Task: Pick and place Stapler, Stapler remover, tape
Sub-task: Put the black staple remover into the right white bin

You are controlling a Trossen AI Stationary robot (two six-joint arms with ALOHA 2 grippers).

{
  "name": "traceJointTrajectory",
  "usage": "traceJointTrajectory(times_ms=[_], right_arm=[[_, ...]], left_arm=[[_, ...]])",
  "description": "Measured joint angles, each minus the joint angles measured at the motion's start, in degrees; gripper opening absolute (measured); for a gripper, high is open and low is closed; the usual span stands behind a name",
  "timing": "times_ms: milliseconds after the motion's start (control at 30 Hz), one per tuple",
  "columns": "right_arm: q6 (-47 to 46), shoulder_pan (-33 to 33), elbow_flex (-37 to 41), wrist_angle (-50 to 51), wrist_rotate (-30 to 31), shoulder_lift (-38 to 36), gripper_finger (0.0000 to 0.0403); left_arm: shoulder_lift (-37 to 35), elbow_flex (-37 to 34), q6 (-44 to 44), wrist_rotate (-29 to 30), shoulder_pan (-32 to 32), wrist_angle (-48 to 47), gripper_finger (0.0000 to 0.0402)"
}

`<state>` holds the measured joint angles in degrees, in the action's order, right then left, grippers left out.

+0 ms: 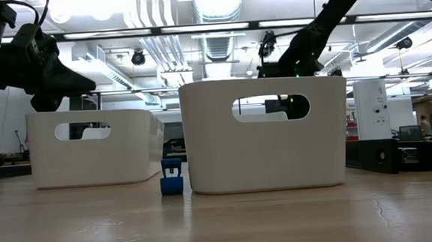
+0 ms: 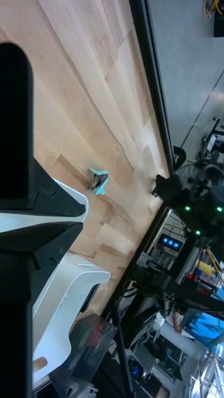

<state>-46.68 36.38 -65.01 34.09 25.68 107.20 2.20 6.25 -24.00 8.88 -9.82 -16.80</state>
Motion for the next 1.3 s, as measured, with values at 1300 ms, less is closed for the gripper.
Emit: traceJointTrajectory(times_ms=[1300], right_arm=[[11.08, 0.16, -6.79, 20.1, 4.09, -1.21, 0.0222]], left_arm=[[-0.01, 0.0, 0.0, 0.0, 0.01, 0.01, 0.0028]])
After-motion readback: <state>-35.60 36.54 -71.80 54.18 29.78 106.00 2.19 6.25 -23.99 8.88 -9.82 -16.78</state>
